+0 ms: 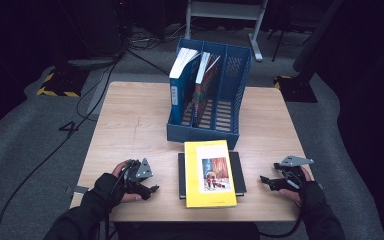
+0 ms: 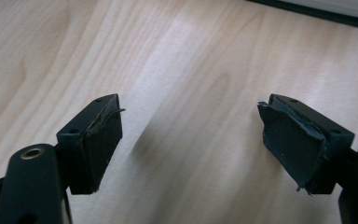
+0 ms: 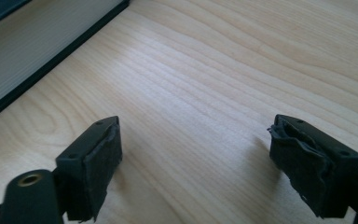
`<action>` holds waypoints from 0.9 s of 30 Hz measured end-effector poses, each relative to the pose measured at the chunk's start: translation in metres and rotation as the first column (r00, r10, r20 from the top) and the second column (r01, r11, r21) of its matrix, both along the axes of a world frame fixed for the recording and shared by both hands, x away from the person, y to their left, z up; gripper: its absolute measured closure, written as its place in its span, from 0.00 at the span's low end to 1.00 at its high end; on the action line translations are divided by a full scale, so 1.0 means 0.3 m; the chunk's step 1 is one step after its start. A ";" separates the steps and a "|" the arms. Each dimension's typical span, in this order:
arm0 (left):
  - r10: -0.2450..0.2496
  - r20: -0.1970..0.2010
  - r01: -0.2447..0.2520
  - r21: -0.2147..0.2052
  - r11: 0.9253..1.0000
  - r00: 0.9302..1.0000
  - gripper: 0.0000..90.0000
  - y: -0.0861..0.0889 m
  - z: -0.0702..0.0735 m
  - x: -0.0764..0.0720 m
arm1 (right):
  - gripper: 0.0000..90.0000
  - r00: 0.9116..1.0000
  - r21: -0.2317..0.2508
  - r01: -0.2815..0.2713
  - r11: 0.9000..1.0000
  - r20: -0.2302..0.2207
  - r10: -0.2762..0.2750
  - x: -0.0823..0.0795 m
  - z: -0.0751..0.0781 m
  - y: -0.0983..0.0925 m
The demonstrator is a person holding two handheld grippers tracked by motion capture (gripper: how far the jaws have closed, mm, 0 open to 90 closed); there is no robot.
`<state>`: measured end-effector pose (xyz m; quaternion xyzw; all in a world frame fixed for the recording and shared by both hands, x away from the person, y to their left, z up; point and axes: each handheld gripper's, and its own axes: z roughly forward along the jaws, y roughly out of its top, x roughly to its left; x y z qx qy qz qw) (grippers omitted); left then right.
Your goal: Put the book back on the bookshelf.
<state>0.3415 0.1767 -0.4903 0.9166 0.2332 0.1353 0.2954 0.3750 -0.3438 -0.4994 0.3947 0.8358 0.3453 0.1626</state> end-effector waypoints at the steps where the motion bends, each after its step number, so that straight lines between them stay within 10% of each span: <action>1: -0.004 -0.003 0.004 -0.007 1.000 1.000 0.22 0.002 -0.002 -0.003 | 0.20 1.000 0.005 -0.011 1.000 -0.003 0.011 -0.002 0.004 0.000; 9: 0.021 -0.067 -0.030 -0.126 0.992 0.998 0.22 0.037 -0.034 -0.007 | 0.25 0.997 0.071 -0.072 0.995 -0.002 0.073 -0.022 0.079 0.007; 17: 0.011 -0.051 -0.019 -0.157 0.987 0.999 0.20 0.042 -0.046 -0.010 | 0.25 0.990 0.073 -0.144 0.987 0.016 0.143 -0.051 0.204 0.069; 27: 0.003 -0.058 -0.011 -0.140 0.990 0.998 0.18 0.035 -0.042 0.000 | 0.26 0.955 0.010 -0.294 0.956 -0.047 0.294 -0.075 0.285 0.249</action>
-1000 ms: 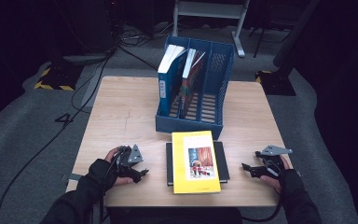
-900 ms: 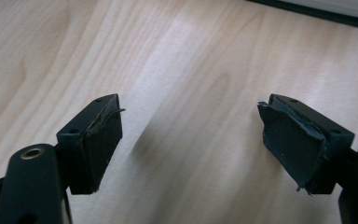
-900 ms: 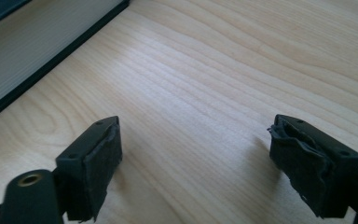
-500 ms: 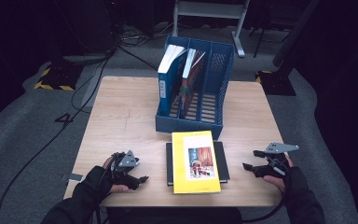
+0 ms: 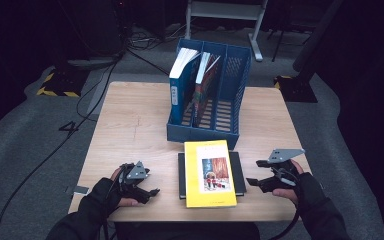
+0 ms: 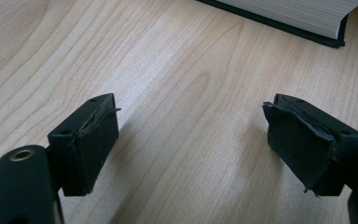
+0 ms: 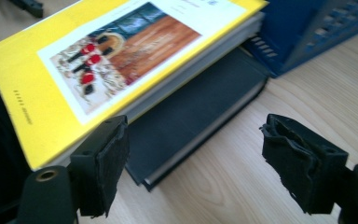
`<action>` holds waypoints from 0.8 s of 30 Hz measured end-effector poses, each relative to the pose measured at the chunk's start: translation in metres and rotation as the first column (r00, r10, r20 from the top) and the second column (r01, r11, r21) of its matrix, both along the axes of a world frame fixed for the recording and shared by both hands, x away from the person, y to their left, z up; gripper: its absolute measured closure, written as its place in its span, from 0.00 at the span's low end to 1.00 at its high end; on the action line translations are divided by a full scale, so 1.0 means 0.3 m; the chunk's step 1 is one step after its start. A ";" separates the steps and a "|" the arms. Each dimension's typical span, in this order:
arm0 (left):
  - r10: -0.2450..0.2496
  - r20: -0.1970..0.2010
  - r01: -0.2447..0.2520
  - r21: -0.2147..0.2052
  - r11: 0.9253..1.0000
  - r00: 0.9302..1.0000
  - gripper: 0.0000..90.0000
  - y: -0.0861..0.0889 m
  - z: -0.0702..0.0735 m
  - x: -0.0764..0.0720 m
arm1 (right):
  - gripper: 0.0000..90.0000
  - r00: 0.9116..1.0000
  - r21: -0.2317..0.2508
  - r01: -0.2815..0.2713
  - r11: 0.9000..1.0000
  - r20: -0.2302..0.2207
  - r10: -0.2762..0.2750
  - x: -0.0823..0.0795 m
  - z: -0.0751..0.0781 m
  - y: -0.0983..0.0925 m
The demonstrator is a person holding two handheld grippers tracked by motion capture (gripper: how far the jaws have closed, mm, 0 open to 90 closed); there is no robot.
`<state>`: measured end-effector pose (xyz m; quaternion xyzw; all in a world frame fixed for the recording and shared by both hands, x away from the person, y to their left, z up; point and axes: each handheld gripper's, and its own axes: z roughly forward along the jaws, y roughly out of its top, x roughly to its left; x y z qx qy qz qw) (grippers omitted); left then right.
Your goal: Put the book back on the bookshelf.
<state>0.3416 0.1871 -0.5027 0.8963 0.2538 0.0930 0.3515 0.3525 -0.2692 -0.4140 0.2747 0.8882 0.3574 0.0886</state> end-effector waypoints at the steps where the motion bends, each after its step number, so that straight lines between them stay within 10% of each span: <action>1: -0.005 -0.005 0.005 0.009 1.000 1.000 0.18 -0.002 0.003 0.003 | 0.27 1.000 -0.010 -0.019 1.000 -0.006 0.019 0.000 0.003 0.018; 9: 0.017 0.018 -0.017 0.021 1.000 1.000 0.23 -0.041 0.038 0.045 | 0.28 0.990 -0.081 -0.110 0.991 -0.102 0.102 0.021 0.001 0.132; 24: -0.019 0.079 0.018 0.021 1.000 0.997 0.27 -0.180 0.086 0.187 | 0.28 0.966 -0.146 -0.137 0.980 -0.237 0.099 0.102 -0.053 0.213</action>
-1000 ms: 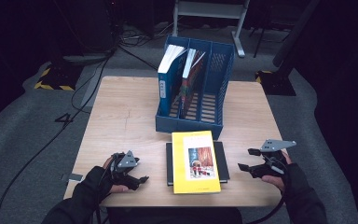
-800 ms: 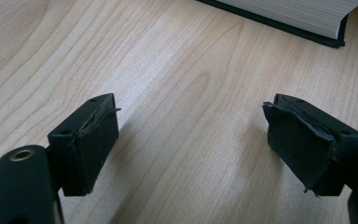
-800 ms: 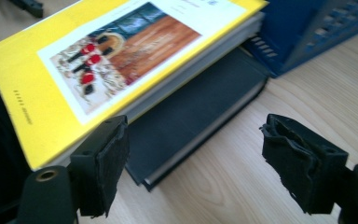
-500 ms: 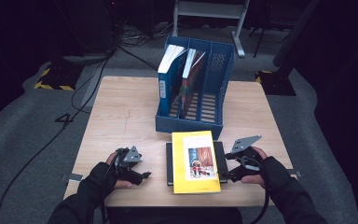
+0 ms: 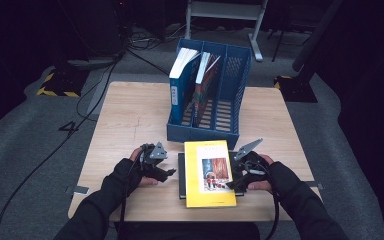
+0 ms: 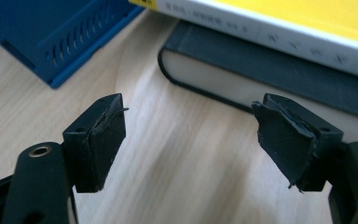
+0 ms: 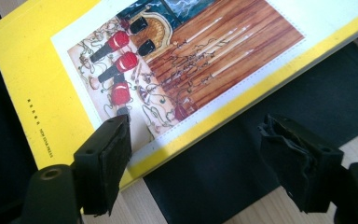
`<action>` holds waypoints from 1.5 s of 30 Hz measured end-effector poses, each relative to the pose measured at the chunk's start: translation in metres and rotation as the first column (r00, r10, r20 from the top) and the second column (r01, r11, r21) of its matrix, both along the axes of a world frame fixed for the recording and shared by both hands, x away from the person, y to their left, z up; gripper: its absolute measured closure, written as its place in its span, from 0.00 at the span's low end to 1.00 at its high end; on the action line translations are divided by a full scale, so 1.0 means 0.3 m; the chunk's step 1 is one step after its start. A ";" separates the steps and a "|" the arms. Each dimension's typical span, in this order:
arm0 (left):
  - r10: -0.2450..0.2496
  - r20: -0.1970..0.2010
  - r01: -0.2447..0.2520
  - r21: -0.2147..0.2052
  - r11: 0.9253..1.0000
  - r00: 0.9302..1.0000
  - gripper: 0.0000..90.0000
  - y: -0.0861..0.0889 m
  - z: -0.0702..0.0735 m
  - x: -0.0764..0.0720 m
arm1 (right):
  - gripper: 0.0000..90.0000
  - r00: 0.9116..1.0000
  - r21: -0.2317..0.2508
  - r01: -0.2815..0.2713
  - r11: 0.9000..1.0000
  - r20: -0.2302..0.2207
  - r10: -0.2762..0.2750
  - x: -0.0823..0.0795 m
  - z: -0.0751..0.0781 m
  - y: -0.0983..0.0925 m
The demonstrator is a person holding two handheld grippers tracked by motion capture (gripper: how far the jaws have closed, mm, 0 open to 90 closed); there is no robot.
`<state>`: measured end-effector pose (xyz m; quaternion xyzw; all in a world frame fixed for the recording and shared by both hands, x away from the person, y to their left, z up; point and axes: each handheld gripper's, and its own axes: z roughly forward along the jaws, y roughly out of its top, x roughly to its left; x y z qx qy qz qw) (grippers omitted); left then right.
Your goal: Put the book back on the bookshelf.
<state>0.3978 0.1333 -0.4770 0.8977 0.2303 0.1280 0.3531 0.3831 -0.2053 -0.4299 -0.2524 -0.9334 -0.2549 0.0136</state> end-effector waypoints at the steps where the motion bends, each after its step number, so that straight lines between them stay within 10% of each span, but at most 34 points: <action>1: -0.001 -0.003 0.001 0.006 1.000 1.000 0.27 -0.009 -0.001 0.009 | 0.28 1.000 0.003 -0.004 1.000 -0.003 0.004 0.001 -0.002 0.004; 15: 0.019 0.014 -0.018 -0.054 0.998 1.000 0.28 -0.030 0.030 0.068 | 0.27 0.999 0.057 -0.022 0.998 -0.023 0.023 0.021 -0.010 0.006; 23: 0.017 0.015 -0.016 -0.072 0.997 1.000 0.28 -0.041 0.030 0.078 | 0.30 0.999 0.164 -0.028 0.986 0.018 0.026 0.037 0.015 -0.007; 37: 0.033 0.007 -0.032 -0.108 0.994 0.999 0.28 -0.039 0.029 0.106 | 0.70 0.999 0.268 -0.054 0.962 0.012 0.053 0.109 0.003 0.072; 45: 0.061 0.013 -0.059 -0.110 0.992 0.998 0.30 -0.022 0.027 0.116 | 0.87 0.999 0.381 -0.036 0.924 0.036 0.024 0.097 -0.011 0.049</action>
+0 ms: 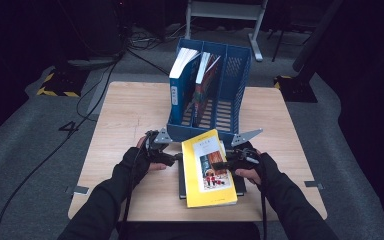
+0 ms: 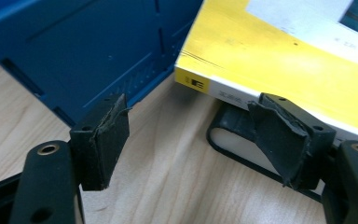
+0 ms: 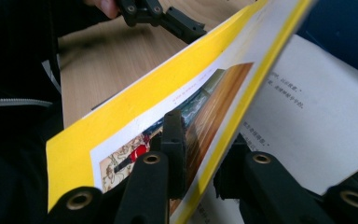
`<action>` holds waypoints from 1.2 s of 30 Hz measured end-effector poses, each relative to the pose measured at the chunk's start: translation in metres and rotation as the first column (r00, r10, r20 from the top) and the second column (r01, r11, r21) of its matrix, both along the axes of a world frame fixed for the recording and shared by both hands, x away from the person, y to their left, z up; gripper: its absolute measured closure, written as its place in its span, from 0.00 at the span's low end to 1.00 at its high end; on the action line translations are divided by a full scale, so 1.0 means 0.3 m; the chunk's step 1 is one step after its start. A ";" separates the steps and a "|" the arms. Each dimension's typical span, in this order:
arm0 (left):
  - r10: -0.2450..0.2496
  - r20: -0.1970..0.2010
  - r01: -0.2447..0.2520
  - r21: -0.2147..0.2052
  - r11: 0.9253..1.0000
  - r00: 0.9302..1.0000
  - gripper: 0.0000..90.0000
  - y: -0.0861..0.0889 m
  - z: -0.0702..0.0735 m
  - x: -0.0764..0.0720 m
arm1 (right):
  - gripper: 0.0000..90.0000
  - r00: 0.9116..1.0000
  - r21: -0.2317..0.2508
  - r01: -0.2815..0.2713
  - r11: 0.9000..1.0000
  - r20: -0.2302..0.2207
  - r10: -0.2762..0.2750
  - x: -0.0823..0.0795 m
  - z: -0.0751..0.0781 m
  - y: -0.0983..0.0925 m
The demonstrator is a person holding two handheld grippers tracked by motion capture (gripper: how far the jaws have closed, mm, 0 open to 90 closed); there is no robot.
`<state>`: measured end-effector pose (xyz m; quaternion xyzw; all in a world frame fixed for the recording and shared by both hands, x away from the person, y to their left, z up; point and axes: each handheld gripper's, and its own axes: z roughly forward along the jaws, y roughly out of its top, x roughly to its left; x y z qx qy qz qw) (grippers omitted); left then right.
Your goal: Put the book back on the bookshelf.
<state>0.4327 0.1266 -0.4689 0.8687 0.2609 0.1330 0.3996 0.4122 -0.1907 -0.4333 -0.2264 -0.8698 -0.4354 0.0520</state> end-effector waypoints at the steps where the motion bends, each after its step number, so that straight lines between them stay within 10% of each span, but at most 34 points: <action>1: 0.005 0.005 -0.005 -0.002 1.000 1.000 0.31 0.003 0.002 -0.001 | 0.88 1.000 0.008 0.004 1.000 0.006 -0.004 -0.002 -0.002 -0.001; 8: 0.001 -0.001 -0.001 -0.020 1.000 1.000 0.38 0.032 0.005 -0.011 | 0.92 0.999 0.120 0.036 0.992 0.031 -0.040 -0.034 -0.022 -0.027; 20: -0.048 0.021 0.049 -0.057 0.997 0.999 0.60 0.024 0.035 -0.038 | 0.94 0.994 0.160 0.020 0.987 0.107 -0.038 -0.075 0.015 -0.021; 36: -0.095 0.067 0.107 -0.208 0.972 0.993 0.89 0.009 0.153 -0.056 | 0.90 0.969 0.216 0.000 0.976 0.241 -0.053 -0.114 0.102 -0.061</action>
